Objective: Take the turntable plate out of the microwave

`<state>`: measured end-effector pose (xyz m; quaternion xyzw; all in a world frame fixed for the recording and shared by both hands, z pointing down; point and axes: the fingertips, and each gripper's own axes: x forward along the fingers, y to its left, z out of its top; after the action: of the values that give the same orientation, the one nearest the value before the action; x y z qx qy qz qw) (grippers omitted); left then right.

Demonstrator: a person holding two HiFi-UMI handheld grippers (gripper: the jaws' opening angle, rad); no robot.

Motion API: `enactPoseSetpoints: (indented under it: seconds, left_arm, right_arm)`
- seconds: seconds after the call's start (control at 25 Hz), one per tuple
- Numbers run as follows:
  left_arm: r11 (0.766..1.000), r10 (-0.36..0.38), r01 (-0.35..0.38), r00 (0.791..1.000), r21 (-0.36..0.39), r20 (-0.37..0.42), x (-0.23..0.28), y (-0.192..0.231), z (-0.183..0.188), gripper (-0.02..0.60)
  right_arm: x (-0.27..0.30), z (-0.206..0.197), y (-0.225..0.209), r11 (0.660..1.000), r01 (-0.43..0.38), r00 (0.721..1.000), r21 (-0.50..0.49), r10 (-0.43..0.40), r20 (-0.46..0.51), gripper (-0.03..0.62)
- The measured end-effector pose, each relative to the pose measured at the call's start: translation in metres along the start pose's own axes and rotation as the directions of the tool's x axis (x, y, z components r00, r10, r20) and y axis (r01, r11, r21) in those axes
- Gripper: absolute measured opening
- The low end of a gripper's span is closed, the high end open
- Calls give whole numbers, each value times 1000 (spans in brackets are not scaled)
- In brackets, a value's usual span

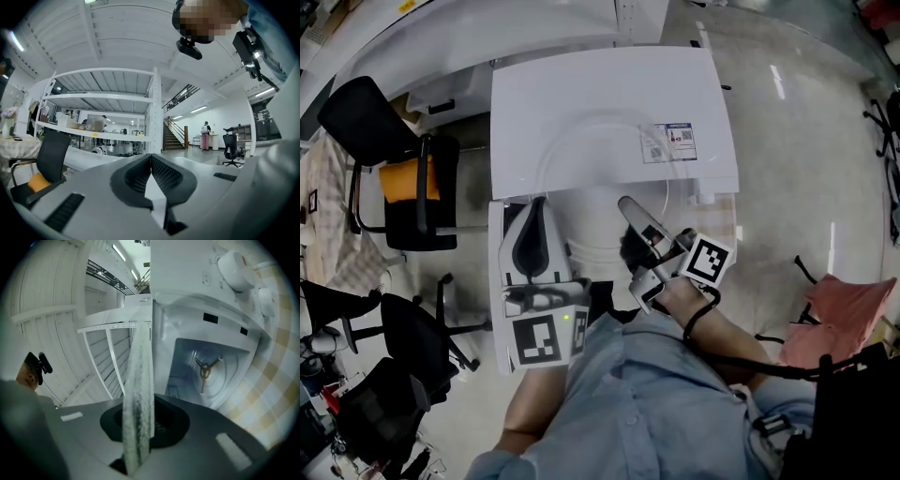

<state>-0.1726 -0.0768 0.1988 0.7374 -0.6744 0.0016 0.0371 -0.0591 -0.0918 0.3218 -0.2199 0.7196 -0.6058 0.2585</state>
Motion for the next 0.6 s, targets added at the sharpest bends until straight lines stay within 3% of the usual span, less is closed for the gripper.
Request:
enactPoseSetpoints:
  seconds: [0.6]
  left_arm:
    - [999, -40, 40, 999, -7, -31, 7, 9, -12, 8]
  right_arm:
    - [14, -4, 1, 999, -25, 997, -30, 27, 67, 33]
